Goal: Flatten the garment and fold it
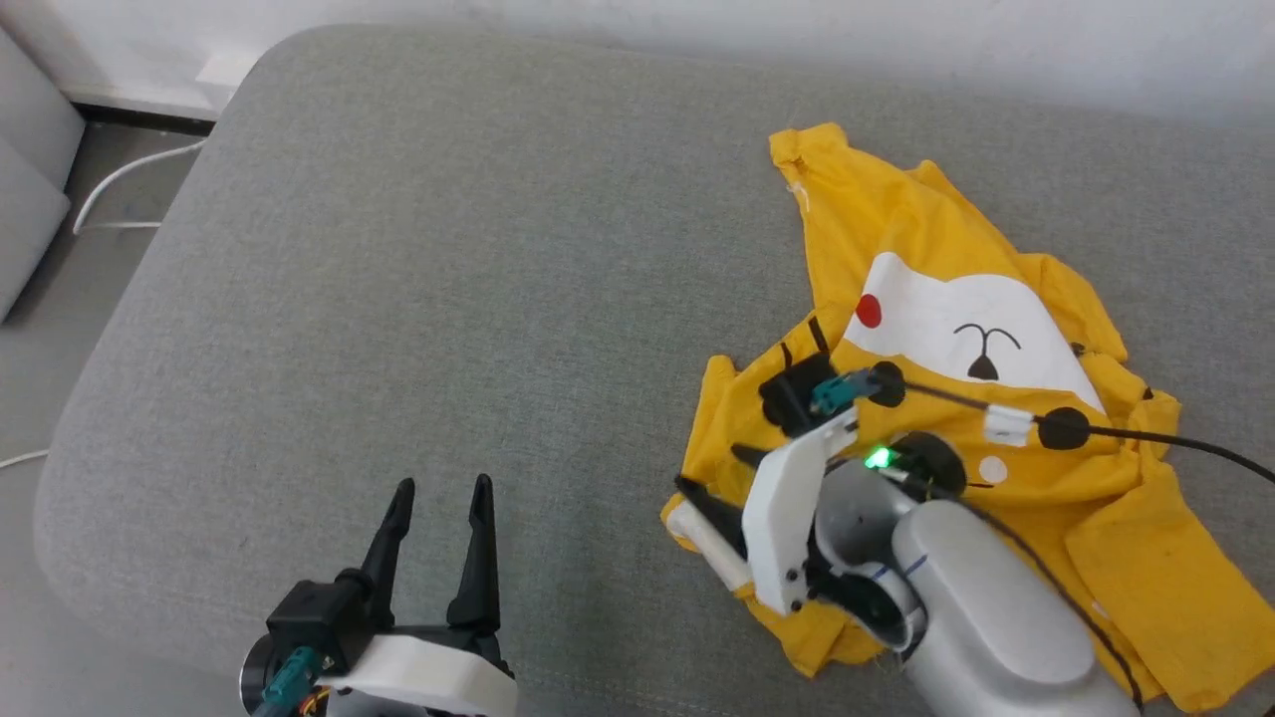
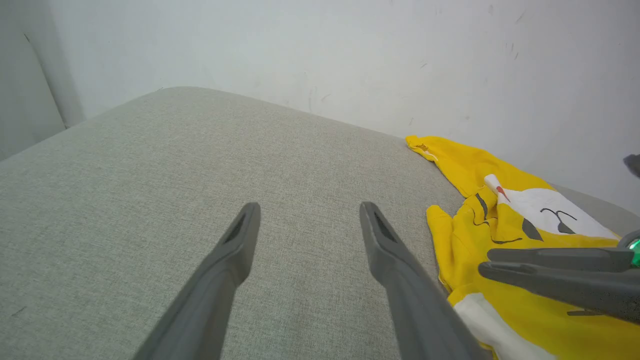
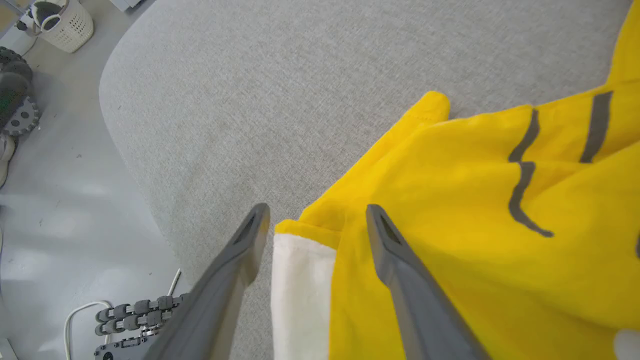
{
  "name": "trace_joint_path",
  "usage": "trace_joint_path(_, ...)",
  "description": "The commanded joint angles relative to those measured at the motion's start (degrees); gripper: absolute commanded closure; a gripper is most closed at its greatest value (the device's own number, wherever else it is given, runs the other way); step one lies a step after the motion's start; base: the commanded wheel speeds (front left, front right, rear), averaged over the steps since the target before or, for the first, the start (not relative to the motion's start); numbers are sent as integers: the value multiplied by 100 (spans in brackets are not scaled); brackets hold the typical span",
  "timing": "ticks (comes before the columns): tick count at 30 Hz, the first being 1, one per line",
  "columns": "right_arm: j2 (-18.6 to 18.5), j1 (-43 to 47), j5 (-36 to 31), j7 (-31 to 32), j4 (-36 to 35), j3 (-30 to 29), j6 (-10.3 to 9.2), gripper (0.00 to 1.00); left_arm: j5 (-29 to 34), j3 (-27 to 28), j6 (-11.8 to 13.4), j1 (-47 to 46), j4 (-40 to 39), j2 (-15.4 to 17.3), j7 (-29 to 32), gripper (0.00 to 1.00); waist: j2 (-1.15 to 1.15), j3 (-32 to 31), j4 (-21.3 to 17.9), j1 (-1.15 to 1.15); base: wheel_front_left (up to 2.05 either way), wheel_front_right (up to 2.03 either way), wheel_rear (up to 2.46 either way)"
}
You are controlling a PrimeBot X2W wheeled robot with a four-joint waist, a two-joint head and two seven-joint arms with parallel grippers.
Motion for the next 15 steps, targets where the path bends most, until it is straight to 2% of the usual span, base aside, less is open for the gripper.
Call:
trace_joint_path(1,3,-80,31,-74,-147,-211,-5,0,-9,18,29,-3,-9,-10,-27,0,0,-68,-102,0,0,0,0)
trace_joint_path(8,-445,409,-242,-9,-1189,-1336,-5,0,52,65,14,112,-48,-11,-27,0,0,-179,-356,0,0,0,0)
trace_joint_path(15,-910,1382,-684,537,-2353,-2329,-5,0,103,93,-25,153,-67,-11,-27,0,0,-173,-547,0,0,0,0)
